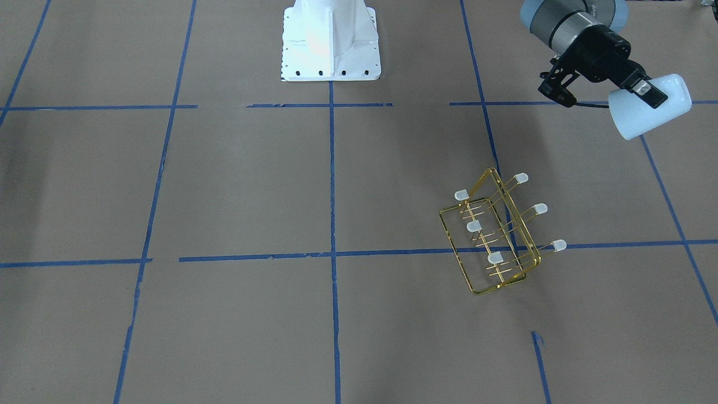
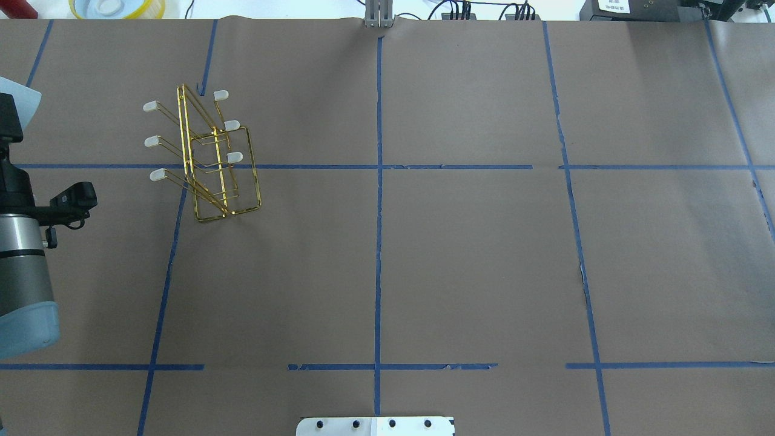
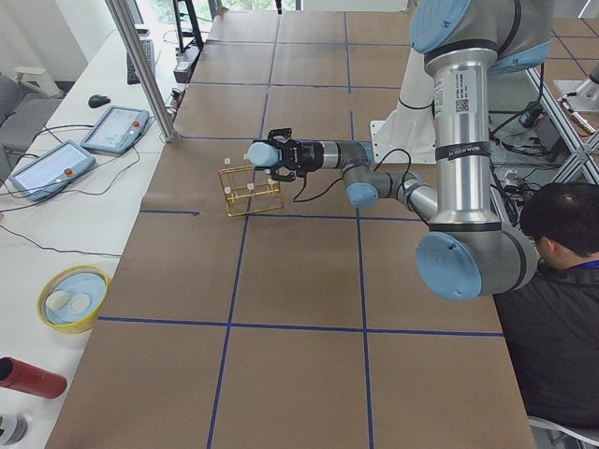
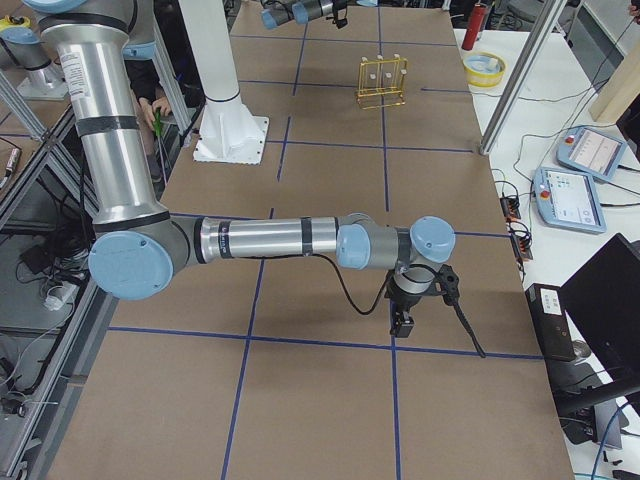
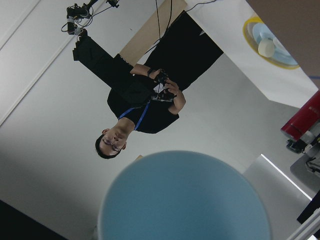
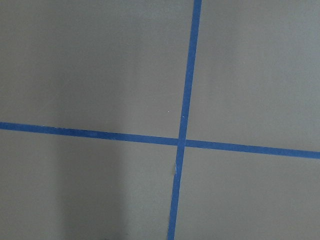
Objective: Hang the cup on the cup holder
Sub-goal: 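Carry the tilted cup with the left gripper toward the gold rack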
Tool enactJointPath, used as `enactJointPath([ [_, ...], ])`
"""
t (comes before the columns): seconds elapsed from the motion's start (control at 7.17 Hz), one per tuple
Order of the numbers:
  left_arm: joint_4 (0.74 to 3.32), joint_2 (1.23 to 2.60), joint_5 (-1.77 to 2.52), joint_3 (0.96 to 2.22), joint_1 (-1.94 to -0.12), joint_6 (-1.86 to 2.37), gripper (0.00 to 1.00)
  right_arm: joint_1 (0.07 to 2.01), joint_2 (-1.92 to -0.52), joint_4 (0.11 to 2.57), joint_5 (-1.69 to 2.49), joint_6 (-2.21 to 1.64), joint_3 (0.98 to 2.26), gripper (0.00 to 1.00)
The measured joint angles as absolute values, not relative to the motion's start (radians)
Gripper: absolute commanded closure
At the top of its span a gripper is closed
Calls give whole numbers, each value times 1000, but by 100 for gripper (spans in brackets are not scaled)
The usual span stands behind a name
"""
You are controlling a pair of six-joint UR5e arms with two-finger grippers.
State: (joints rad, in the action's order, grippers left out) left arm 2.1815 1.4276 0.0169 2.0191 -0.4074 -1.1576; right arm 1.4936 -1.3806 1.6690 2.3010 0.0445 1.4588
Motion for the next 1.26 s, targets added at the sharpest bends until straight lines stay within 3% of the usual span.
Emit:
enactJointPath([
  [0.56, 2013, 1447, -38, 1961, -339, -978, 100, 1494, -1381, 1669, 2301, 44, 1459, 0],
  [1.26, 1992, 1567, -46, 1800, -324, -877, 100, 1494, -1381, 1669, 2301, 44, 1459, 0],
])
